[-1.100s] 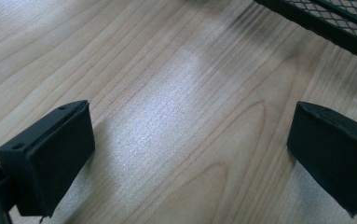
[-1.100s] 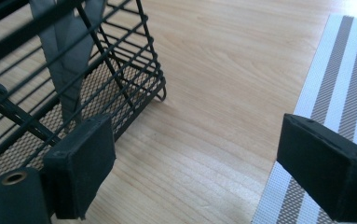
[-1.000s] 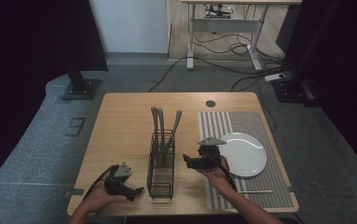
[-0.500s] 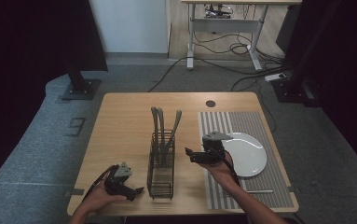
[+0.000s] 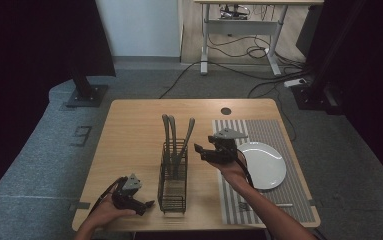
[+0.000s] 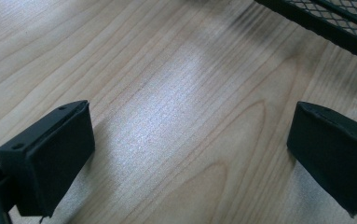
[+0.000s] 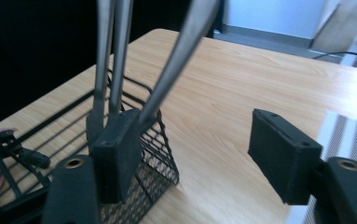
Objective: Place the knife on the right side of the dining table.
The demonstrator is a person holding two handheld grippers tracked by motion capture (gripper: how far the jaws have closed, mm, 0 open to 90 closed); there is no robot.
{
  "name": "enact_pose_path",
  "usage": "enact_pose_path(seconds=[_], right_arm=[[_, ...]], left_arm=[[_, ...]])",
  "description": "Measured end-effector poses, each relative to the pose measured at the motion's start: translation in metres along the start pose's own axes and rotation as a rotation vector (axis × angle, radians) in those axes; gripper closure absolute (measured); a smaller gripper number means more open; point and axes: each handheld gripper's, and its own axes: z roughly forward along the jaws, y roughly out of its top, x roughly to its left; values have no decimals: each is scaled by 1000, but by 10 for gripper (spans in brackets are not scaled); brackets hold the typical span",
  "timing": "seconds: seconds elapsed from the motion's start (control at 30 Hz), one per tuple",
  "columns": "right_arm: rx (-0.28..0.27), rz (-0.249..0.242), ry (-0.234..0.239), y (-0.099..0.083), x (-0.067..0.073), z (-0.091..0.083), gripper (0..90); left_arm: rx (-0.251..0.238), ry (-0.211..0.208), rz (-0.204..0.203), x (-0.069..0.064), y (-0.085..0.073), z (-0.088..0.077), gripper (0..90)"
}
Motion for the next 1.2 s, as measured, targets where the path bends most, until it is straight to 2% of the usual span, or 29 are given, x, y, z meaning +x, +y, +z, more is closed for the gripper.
enact_pose_path(seconds=[0.07,0.17,0.23,0.33,0.47,0.63,0.77,0.83,0.9,0.93,1.03,1.1,1.2], right_arm=[[1,-2,6,2,0,2,361],[0,-2,37,10,-2,11,451],[2,-4,55,14,-3,18,474],[4,2,66,21,-5,30,482],[-3,22,81,25,-7,38,490],[10,19,105,28,-6,50,515],[24,29,134,28,-8,59,612],[31,47,168,28,-10,62,675],[34,95,205,28,-14,64,698],[34,95,205,28,-14,64,698],[26,162,230,27,-17,63,725],[-16,178,238,28,-15,58,762],[-60,159,245,34,-9,49,808]], left_arm=[[0,0,0,0,0,0,5],[-1,0,-2,0,0,0,5],[-2,0,-3,0,0,0,5],[-2,0,-3,0,0,0,5],[-2,0,-3,0,0,0,5],[-2,1,-2,0,0,0,5],[-2,0,-2,0,0,0,5],[-2,1,-2,0,0,0,5],[-2,0,-2,0,0,0,5],[-2,0,-2,0,0,0,5],[-2,0,-2,0,0,0,5],[-2,0,-2,0,0,0,5],[-2,0,-3,0,0,0,5]])
